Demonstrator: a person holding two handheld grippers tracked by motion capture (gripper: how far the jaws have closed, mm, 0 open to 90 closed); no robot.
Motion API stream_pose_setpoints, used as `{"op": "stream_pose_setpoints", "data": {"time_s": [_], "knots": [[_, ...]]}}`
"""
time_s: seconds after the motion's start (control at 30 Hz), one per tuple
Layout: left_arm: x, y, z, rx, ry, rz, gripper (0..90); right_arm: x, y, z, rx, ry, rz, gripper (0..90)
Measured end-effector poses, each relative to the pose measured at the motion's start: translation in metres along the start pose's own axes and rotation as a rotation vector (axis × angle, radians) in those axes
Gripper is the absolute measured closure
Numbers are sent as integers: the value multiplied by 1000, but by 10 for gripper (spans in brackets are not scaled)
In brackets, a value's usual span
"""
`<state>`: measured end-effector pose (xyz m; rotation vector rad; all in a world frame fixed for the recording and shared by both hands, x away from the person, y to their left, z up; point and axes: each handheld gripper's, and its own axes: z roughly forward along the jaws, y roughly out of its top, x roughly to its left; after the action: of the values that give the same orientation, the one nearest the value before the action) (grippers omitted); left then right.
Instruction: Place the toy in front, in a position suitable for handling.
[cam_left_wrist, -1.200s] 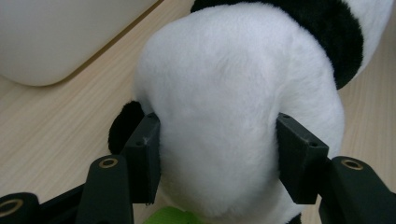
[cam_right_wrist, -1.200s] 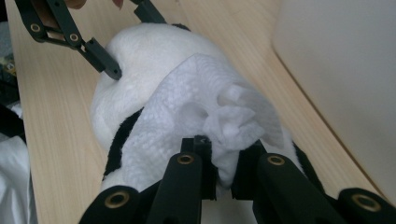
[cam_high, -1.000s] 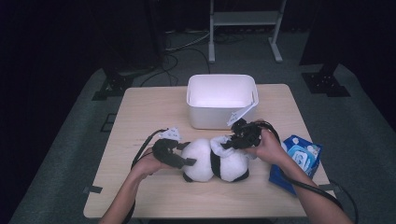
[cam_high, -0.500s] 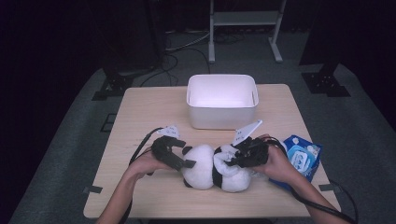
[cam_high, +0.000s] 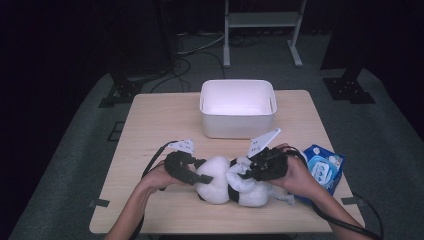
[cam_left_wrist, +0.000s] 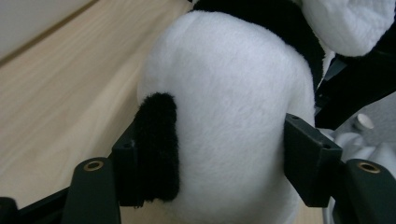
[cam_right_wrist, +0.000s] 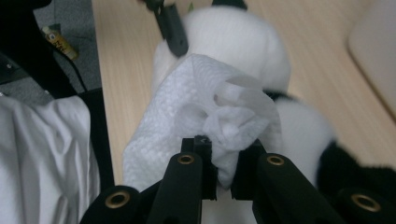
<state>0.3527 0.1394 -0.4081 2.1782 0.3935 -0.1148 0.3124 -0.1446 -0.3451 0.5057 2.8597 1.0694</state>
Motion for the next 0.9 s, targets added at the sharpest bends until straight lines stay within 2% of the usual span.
{"op": "stream_pose_setpoints", "data": {"time_s": [0.07, 0.17, 0.33, 0.43, 0.53, 0.8, 0.9], "knots": [[-5, 4, 0, 4, 16, 54, 346, -1, 8, 1, -10, -18, -2, 831], [-12, 10, -1, 21, 45, 102, 348, -6, 18, 5, 3, -39, -3, 830], [-16, 13, -8, 20, 77, 118, 349, -13, 15, -4, -5, -55, 4, 830], [-17, 14, -12, 28, 94, 124, 350, -16, 6, -16, -18, -79, 22, 829], [-17, 13, -16, 35, 103, 124, 350, -19, -7, -29, -16, -100, 61, 828], [-16, 13, -17, 35, 101, 113, 349, -28, -43, -42, 7, -130, 144, 826], [-16, 13, -16, 34, 99, 110, 349, -32, -47, -44, -7, -126, 162, 826]]}}
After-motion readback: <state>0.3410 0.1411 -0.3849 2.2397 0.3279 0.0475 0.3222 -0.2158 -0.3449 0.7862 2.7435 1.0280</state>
